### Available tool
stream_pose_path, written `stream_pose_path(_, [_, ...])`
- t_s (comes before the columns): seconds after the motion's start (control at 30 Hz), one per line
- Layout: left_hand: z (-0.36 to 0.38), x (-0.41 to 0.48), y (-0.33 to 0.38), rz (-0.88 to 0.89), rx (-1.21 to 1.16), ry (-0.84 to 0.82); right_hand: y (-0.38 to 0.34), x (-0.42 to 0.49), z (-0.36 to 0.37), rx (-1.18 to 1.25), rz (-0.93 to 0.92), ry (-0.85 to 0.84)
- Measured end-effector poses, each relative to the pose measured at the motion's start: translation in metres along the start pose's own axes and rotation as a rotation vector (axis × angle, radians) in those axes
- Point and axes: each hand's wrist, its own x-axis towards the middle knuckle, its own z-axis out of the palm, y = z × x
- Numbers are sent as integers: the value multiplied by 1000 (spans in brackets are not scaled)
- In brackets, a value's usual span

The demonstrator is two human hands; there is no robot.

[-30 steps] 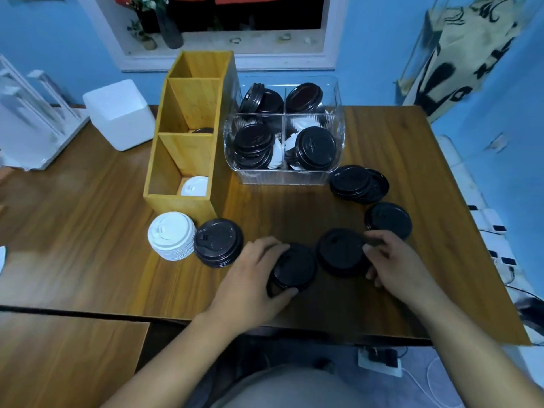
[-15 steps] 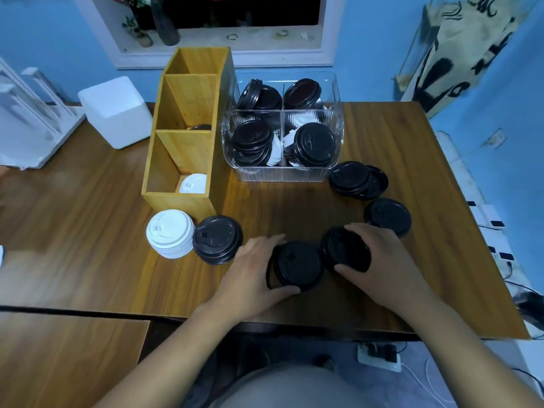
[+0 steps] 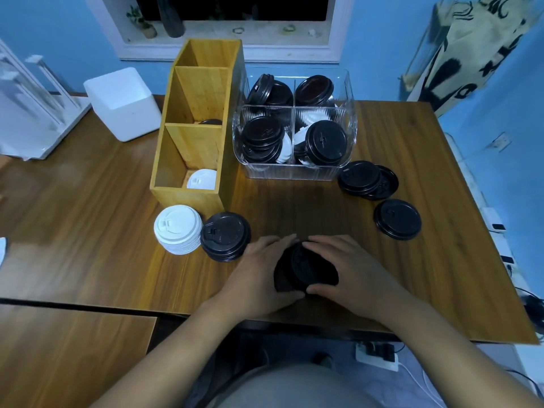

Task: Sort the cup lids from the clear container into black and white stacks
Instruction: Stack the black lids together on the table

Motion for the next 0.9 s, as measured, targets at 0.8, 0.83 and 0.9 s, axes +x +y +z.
stream_pose_path(0.8, [7, 7, 0, 25, 177, -6, 94, -17, -49, -45, 411, 279])
stream_pose_path(0.83, [7, 7, 1, 23, 178, -2, 84, -19, -49, -3, 400, 310])
stream_pose_path(0.9, [8, 7, 2, 19, 175, 6, 54, -23, -44, 94, 349, 365])
